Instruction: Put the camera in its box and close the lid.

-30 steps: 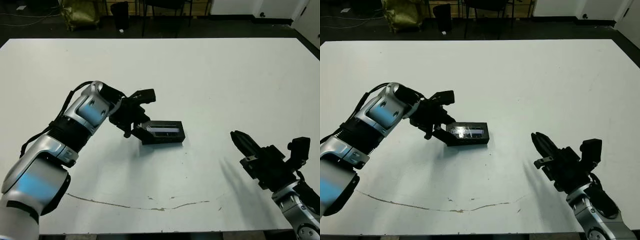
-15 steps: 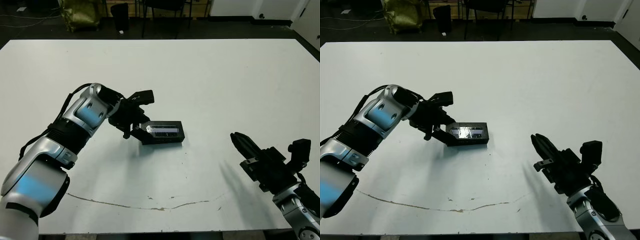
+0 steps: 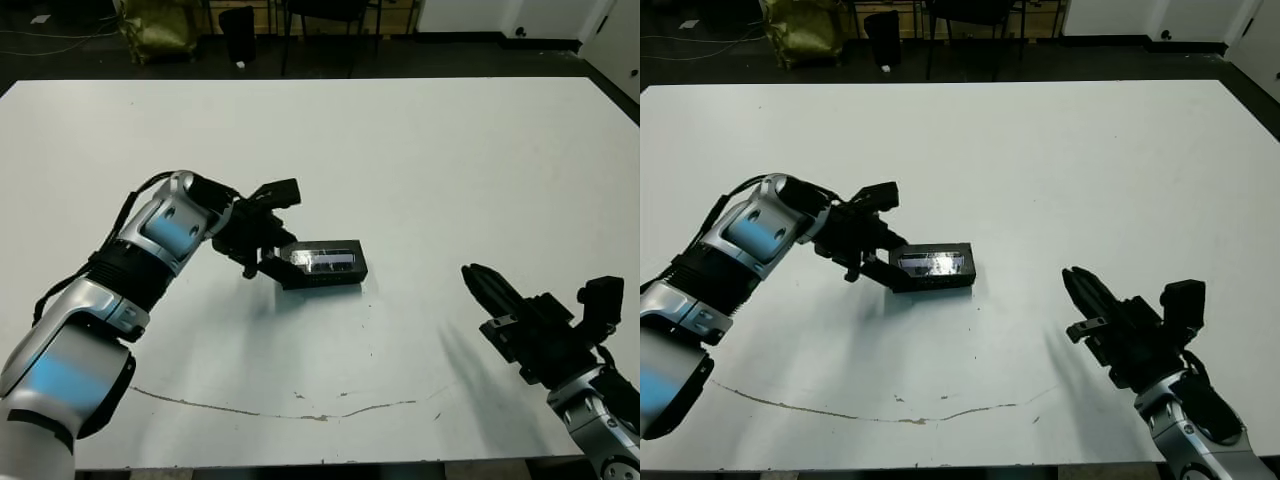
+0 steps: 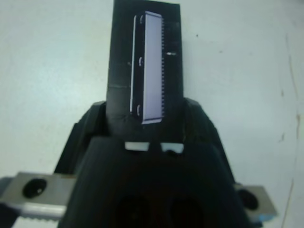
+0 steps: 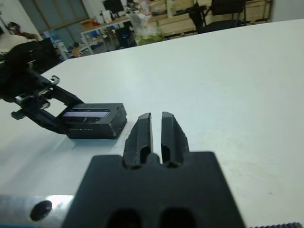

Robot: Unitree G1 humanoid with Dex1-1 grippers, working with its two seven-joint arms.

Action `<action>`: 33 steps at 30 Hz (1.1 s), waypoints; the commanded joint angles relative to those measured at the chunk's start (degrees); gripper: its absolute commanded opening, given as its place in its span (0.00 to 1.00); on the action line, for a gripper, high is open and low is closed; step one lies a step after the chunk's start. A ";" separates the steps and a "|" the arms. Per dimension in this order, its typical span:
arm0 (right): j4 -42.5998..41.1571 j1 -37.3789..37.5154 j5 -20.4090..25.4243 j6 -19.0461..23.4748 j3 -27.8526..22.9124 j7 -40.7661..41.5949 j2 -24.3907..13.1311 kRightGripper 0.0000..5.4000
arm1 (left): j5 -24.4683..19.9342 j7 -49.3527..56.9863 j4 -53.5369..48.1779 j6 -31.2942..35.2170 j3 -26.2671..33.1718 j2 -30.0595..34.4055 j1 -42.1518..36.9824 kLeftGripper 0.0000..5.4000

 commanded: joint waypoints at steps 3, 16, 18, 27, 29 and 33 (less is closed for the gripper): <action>1.32 0.53 -0.12 -0.58 -0.08 0.64 0.09 0.00 | 2.86 -0.31 5.82 1.49 -3.10 0.59 4.91 0.42; 0.34 1.16 -0.27 -0.24 0.27 -0.36 0.29 0.00 | 3.84 -0.95 6.29 -1.62 -5.08 -0.39 4.09 0.42; -0.15 1.36 -0.25 -0.12 0.42 -0.81 0.38 0.00 | 3.95 -0.68 5.98 -2.38 -5.14 -0.51 4.01 0.42; -0.92 1.16 -0.24 1.26 1.11 -2.38 0.33 0.00 | 8.43 5.26 -4.78 -3.35 -7.32 1.23 5.57 0.42; -0.31 0.96 -0.06 0.79 1.13 -1.75 0.47 0.00 | 8.78 5.23 -7.15 -2.15 -7.88 1.66 5.99 0.42; -0.75 0.89 -0.32 0.48 1.41 -1.91 0.77 0.00 | 10.10 4.46 -10.52 -0.81 -9.60 2.50 6.29 0.42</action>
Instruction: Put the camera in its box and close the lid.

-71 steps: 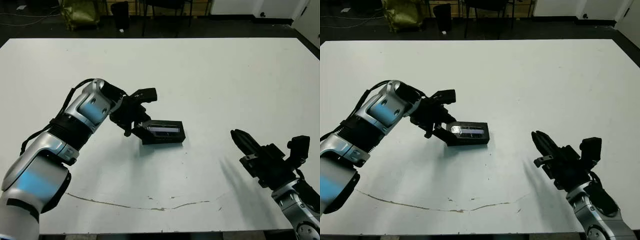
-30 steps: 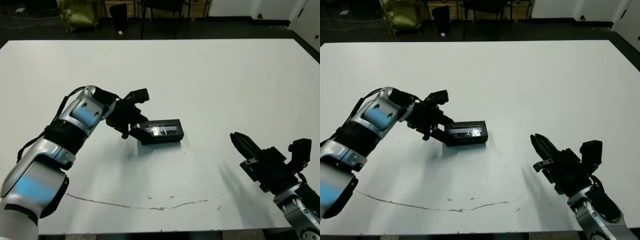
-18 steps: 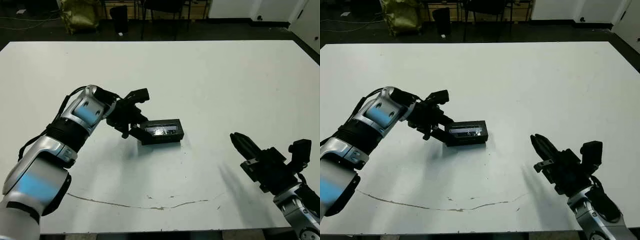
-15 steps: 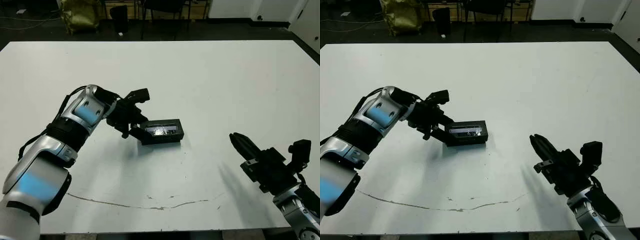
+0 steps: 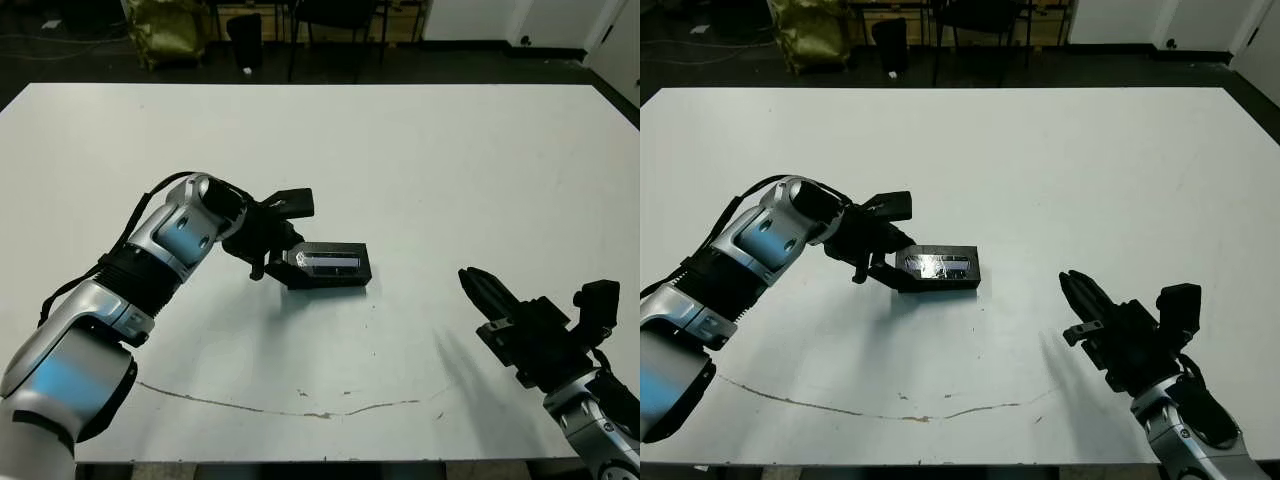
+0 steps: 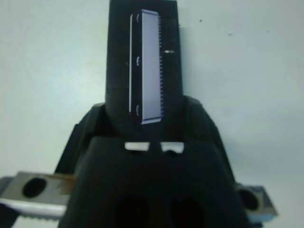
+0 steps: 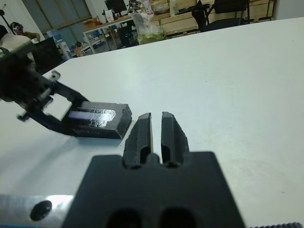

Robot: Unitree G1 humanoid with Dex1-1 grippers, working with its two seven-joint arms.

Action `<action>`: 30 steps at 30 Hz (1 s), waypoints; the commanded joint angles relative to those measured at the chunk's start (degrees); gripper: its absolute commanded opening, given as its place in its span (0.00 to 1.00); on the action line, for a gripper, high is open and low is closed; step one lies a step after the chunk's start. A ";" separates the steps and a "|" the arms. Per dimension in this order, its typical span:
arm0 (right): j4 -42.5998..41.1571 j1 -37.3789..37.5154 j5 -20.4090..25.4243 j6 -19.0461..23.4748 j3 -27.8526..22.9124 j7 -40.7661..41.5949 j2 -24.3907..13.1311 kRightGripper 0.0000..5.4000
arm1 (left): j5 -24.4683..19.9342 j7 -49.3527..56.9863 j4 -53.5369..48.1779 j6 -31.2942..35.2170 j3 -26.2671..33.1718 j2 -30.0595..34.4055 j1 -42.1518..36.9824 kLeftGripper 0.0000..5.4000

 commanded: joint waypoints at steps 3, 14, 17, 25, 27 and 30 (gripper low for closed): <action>0.29 0.37 -0.04 0.18 0.33 -0.48 0.81 0.00 | 1.39 -2.54 -0.99 7.83 -3.27 0.66 3.47 0.42; -0.04 1.17 -0.43 -0.47 0.39 -0.13 1.06 0.00 | 0.24 -3.04 2.70 7.76 -2.52 0.34 3.12 0.42; -0.25 1.19 0.11 0.11 0.21 -0.36 1.14 0.00 | 0.29 -3.01 5.11 7.25 -2.35 -0.05 2.46 0.42; -0.70 1.20 0.01 0.45 0.22 -0.85 0.98 0.00 | 2.27 -2.13 5.93 2.28 -3.32 0.32 2.12 0.45; -0.66 1.28 0.04 0.36 0.27 -0.88 1.12 0.00 | 3.32 -0.78 5.53 0.07 -3.70 0.64 2.60 0.54; -0.94 1.37 0.19 0.75 0.24 -1.02 0.95 0.00 | 4.42 0.63 5.11 -1.77 -3.85 0.97 3.26 0.67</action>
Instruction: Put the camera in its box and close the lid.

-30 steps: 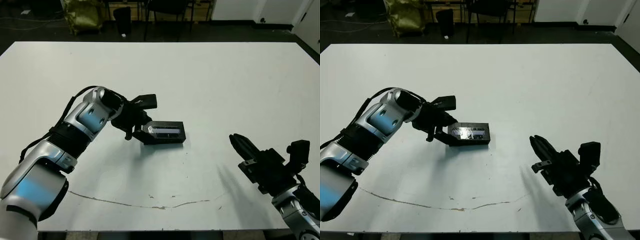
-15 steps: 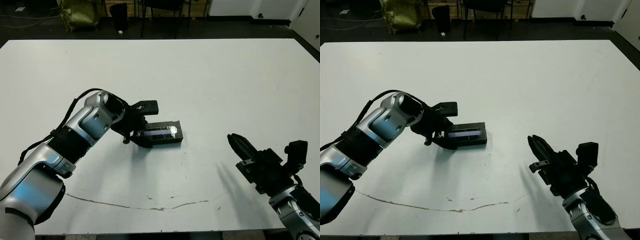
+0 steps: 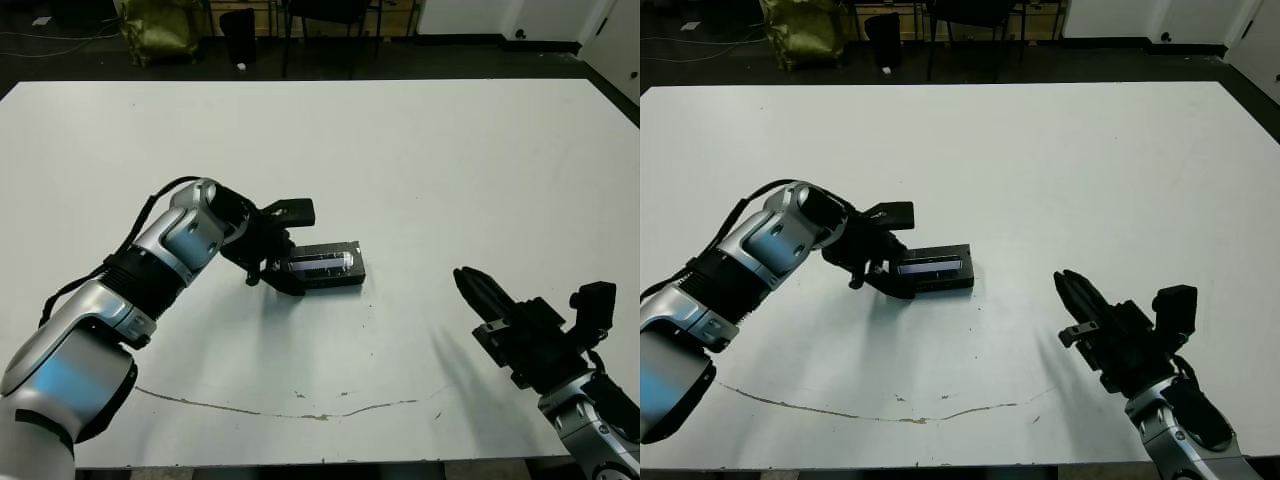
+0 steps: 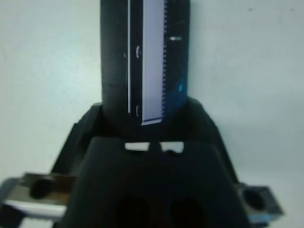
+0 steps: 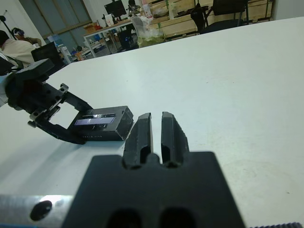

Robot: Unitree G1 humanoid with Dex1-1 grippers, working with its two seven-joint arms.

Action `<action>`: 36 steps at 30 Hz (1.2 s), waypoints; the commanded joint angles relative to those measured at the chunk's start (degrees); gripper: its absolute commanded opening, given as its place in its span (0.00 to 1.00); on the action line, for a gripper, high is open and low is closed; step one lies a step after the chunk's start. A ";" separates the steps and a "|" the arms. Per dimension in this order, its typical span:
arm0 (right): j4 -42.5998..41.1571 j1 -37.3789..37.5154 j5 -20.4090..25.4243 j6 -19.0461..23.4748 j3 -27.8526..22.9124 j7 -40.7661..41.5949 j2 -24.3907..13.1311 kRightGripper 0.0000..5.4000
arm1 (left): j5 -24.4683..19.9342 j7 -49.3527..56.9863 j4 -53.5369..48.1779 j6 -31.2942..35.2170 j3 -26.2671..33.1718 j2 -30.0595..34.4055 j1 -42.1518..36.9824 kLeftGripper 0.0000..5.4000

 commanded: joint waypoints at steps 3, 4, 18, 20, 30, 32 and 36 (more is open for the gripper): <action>-0.39 1.12 -0.30 1.10 -0.13 -0.56 -0.57 0.00 | 4.05 1.94 1.10 1.05 -3.07 1.54 5.18 0.80; -0.45 1.21 -0.43 0.74 -0.09 -0.23 -0.69 0.00 | 4.19 2.24 0.69 0.96 -3.13 1.74 5.33 0.84; -0.77 1.57 -0.32 1.36 -0.16 -0.74 -0.67 0.00 | 4.64 3.57 -0.79 -0.62 -3.27 2.85 6.71 1.00; -0.69 1.47 -0.02 1.70 -0.24 -0.71 -0.69 0.00 | 4.25 3.43 -0.50 -0.34 -2.92 2.72 6.73 1.00; -0.31 1.06 -0.50 1.56 0.02 -0.46 -0.74 0.00 | 2.55 2.29 -2.52 -2.53 0.19 5.51 7.95 1.00; -0.39 1.00 -0.96 1.57 0.18 -0.77 -0.74 0.00 | 2.87 2.34 -3.38 -4.63 0.55 7.06 8.54 1.00; -0.45 0.96 -0.66 1.57 -0.05 -0.44 -0.95 0.00 | 2.47 1.59 -3.37 -6.70 1.64 9.48 9.68 1.00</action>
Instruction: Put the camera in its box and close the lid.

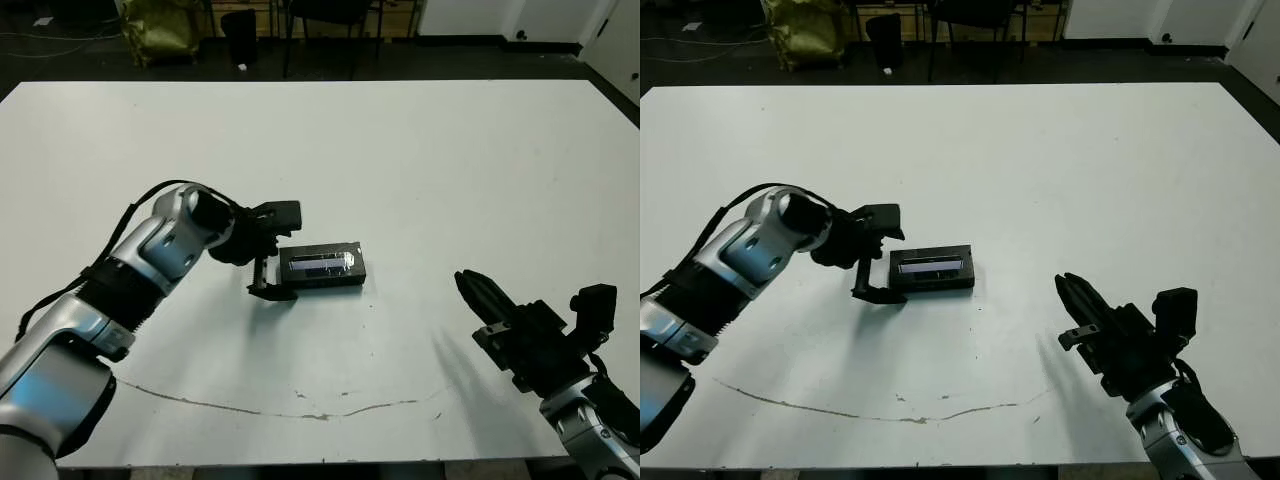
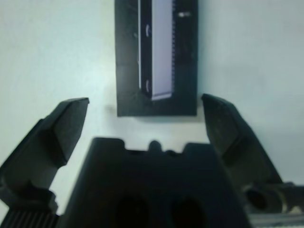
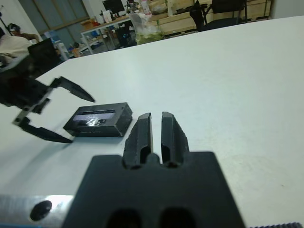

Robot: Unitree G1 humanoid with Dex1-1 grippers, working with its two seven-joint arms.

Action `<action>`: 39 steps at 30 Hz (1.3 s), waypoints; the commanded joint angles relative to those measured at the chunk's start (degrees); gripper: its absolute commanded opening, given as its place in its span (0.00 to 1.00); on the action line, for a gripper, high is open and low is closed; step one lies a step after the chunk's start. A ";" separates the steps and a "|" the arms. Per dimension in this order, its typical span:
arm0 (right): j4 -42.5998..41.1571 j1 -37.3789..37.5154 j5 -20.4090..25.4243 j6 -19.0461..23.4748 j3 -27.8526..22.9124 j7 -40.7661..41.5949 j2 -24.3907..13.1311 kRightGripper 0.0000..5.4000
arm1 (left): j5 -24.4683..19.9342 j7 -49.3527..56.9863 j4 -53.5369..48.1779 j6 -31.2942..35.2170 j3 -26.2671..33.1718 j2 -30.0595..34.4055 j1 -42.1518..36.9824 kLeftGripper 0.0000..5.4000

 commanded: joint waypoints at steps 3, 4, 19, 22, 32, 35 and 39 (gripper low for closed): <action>1.53 0.02 0.15 -0.40 -0.43 1.73 -0.60 0.00 | 2.51 -0.99 1.44 0.42 -0.61 4.75 6.15 1.00; 1.54 0.02 0.35 -0.29 -0.54 1.86 -0.56 0.00 | 2.39 -1.06 1.04 1.18 -0.23 5.16 6.63 1.00; 1.70 -0.68 -0.32 0.63 -0.42 1.53 -1.22 0.00 | -8.70 3.51 -20.27 16.92 19.53 15.57 18.22 0.96; 2.00 -0.95 -0.10 0.41 -0.46 2.02 -1.31 0.00 | -13.73 12.74 -28.32 23.95 29.20 10.48 22.50 0.84; 5.64 -1.93 0.27 -2.85 -0.54 4.56 -0.37 0.00 | -24.50 33.93 -50.96 34.56 33.38 -5.87 25.99 0.39; 6.77 -2.20 -0.13 -3.93 -0.47 5.24 -0.24 0.00 | -24.35 38.72 -53.01 35.49 30.35 -8.76 26.24 0.25; 7.40 -2.53 1.56 -2.92 -0.82 5.09 0.34 0.00 | -23.97 46.64 -54.85 40.33 27.21 -14.26 26.04 0.08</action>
